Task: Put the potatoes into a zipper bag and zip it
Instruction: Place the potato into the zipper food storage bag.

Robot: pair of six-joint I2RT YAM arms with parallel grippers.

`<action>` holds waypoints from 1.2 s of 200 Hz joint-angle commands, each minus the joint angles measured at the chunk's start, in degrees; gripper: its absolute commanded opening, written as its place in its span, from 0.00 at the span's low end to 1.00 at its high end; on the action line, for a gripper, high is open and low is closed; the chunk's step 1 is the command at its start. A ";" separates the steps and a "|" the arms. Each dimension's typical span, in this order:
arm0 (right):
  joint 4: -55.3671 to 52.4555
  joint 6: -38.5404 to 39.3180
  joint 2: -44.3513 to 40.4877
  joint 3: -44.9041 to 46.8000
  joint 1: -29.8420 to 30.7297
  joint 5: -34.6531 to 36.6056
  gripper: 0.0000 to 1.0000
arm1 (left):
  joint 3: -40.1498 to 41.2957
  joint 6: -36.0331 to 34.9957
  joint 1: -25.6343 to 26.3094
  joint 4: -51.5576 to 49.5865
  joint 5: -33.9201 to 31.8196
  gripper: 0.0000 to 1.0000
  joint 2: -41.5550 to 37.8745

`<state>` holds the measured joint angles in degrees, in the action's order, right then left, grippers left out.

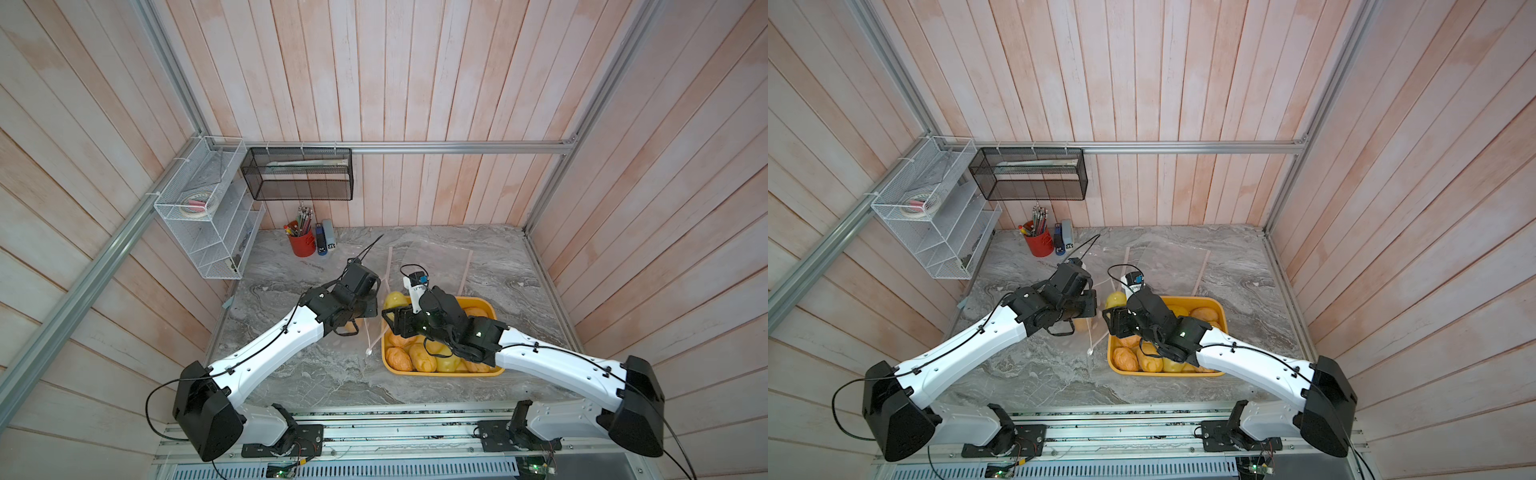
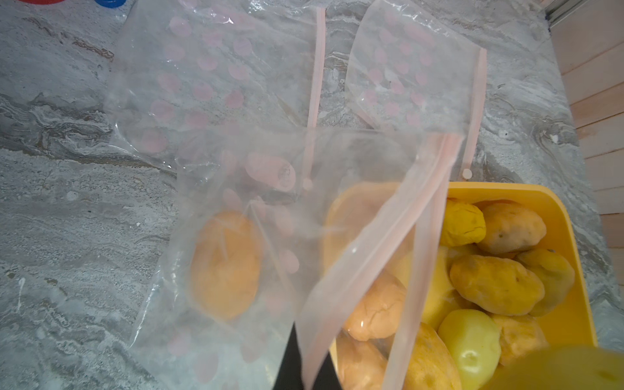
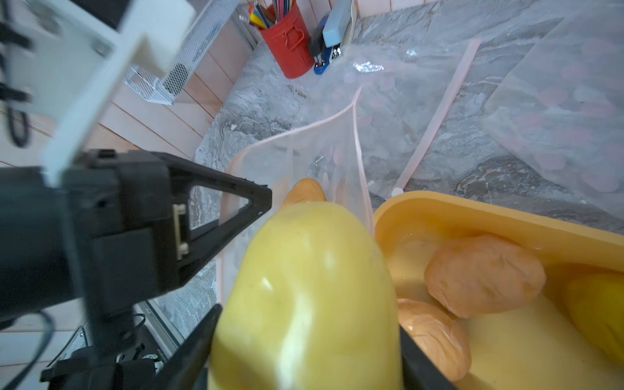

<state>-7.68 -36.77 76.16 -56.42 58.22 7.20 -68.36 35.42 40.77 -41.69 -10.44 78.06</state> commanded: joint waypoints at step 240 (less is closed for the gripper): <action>-0.52 2.76 10.44 -6.48 -2.67 -3.09 0.98 | 3.08 -0.70 -0.38 4.64 3.04 0.00 -7.73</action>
<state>-7.14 -34.39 90.19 -63.75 55.70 3.14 -65.82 34.63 40.75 -38.54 -6.46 71.22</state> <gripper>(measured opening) 0.974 0.047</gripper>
